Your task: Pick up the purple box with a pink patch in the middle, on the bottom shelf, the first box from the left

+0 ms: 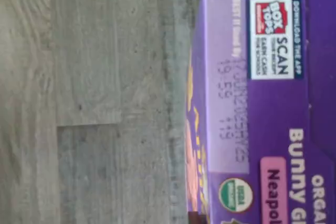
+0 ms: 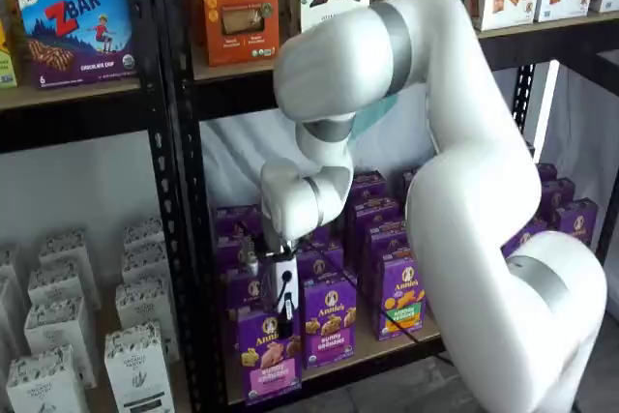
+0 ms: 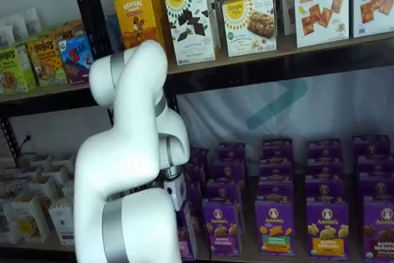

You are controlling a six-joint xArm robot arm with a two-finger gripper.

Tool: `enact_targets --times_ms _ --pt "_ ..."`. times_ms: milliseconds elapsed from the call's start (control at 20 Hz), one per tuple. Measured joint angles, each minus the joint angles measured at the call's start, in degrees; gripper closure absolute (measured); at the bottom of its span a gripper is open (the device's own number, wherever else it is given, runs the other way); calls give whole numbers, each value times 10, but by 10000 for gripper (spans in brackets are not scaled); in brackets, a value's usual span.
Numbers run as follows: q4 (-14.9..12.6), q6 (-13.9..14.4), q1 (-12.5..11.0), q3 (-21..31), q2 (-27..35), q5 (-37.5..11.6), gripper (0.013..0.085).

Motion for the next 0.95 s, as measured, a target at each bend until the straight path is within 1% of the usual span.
enact_targets --times_ms 150,500,650,850,950 --pt "-4 6 2 34 -29 0 650" --pt "4 5 8 111 -104 7 650" --pt "16 -4 10 145 -142 11 650" --pt "47 -29 13 179 -186 26 650" --pt "56 -36 13 193 -205 32 650"
